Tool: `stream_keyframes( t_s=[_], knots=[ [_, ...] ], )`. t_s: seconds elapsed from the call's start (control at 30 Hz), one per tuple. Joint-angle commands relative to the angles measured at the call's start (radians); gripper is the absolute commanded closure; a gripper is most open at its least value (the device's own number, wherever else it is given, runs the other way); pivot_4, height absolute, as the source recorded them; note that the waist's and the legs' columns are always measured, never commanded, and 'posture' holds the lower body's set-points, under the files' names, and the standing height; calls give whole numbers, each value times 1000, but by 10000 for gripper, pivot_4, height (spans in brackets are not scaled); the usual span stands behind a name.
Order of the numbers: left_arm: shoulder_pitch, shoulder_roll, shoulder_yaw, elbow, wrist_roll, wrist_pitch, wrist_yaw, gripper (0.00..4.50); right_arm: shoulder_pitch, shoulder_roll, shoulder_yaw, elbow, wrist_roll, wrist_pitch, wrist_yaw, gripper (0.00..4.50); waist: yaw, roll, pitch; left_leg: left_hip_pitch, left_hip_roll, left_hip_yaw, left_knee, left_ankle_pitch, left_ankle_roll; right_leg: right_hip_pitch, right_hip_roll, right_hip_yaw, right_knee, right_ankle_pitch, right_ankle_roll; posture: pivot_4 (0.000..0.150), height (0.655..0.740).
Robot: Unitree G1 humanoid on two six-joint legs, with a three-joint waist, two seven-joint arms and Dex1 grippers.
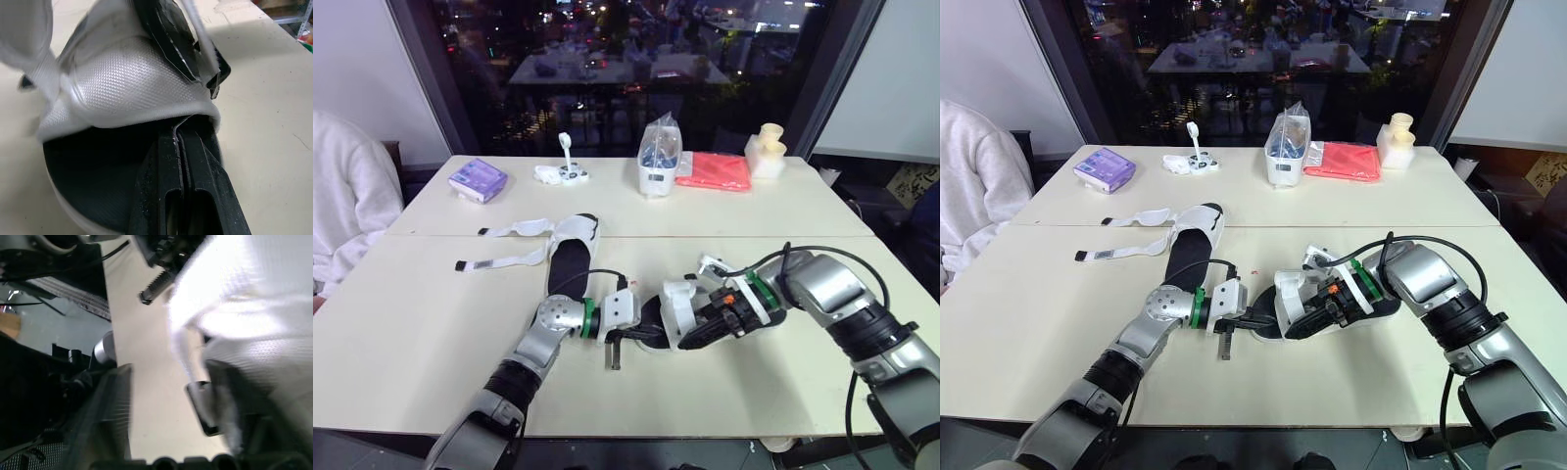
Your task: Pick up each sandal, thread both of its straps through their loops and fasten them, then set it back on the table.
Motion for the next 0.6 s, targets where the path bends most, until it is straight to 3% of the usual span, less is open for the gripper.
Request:
stream_keyframes(
  t_s=[0.03,0.07,0.37,0.6],
  knots=[
    [9,1,-10,-1,3,2,-2,45000,1,-50,-45,-62,38,66,-18,2967,0,0,0,0,0,0,0,0,0,0,0,0,0,0,0,1500,7400],
    [9,0,-10,-1,3,2,-2,45000,-8,-69,-71,-84,59,93,-20,775,0,0,0,0,0,0,0,0,0,0,-1,0,0,0,0,1500,7400],
    [3,-11,-13,17,4,-6,-2,45000,63,-181,-333,-272,264,315,-121,775,1,0,0,-1,-1,0,0,0,0,0,-5,0,-2,-1,-2,1500,7400],
    [-19,-29,-11,47,5,-18,-2,45000,362,-48,-530,-425,301,339,-387,775,5,-1,-1,-1,-1,0,0,0,0,0,-6,0,-2,-1,-2,1500,7400]
  ],
)
